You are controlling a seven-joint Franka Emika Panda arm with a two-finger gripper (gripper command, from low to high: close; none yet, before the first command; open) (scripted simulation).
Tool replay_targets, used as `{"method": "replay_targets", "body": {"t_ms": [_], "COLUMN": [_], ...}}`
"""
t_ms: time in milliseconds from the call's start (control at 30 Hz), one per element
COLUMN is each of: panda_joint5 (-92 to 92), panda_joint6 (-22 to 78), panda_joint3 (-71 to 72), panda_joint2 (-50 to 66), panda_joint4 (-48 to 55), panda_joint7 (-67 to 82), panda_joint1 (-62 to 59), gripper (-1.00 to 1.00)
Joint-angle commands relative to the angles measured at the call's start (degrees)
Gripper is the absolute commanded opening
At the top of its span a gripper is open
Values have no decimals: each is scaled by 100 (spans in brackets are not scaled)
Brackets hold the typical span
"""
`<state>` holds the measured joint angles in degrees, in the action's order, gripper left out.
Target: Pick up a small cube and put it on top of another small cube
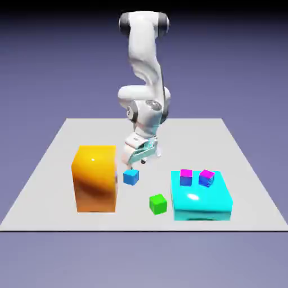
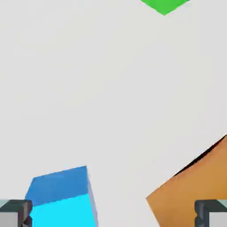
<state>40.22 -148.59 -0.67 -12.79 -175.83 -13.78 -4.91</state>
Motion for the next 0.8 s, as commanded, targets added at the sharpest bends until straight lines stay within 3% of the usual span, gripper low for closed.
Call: {"method": "replay_targets", "body": {"t_ms": [0,433,467,767], "panda_joint5": [1,3071,3071,1079], "panda_joint6": [0,-1096,-1096,-385], "panda_joint3": [0,-835,-835,-293], "panda_joint2": [0,2113,2113,742], "panda_joint4": [0,652,652,229], "panda_joint7": [0,-2360,-2360,-829], "panda_joint1": [0,-135,-135,-47], "gripper": [0,0,-100,-100]}}
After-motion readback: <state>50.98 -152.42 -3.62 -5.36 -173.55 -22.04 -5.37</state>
